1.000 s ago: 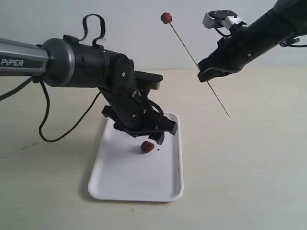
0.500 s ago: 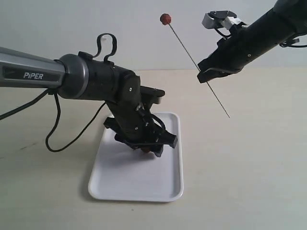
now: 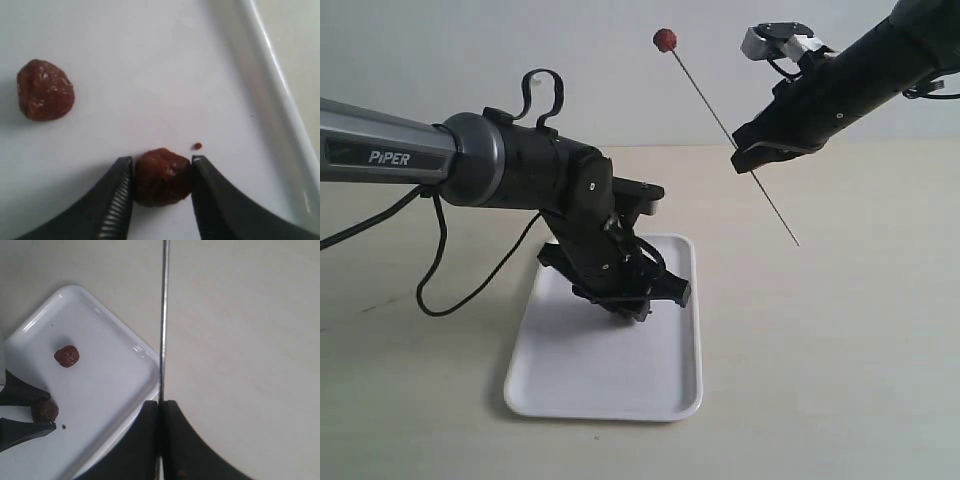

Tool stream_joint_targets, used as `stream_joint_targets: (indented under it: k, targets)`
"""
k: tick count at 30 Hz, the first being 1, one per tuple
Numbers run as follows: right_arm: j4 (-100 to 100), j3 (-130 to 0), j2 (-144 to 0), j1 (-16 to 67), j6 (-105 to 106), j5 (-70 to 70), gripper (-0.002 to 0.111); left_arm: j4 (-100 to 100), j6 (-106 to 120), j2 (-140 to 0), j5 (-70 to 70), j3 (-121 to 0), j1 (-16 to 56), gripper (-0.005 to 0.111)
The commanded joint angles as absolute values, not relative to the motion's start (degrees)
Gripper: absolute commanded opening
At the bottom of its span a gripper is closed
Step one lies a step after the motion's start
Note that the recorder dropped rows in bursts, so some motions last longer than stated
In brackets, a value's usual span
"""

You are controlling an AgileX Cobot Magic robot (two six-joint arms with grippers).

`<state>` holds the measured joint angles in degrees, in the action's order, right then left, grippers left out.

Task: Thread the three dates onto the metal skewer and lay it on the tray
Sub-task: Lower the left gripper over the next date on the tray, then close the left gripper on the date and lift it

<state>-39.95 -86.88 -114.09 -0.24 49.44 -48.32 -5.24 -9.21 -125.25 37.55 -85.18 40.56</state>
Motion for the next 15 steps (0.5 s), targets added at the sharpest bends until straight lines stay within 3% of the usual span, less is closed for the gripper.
stream_joint_targets:
  k: [1, 12, 15]
  targets:
    - [-40.4, -87.3, -114.0, -0.3, 49.8, -48.5, 0.0, -5.1, -8.9, -125.6, 36.8, -85.5, 40.4, 0.038]
    - [-40.8, -87.3, -114.0, -0.3, 49.8, -48.5, 0.0, -5.1, -8.8, -125.6, 37.3, -85.5, 39.9, 0.037]
    - [-41.1, -87.3, -114.0, -0.3, 49.8, -48.5, 0.0, -5.1, -8.8, -125.6, 37.2, -85.5, 39.9, 0.028]
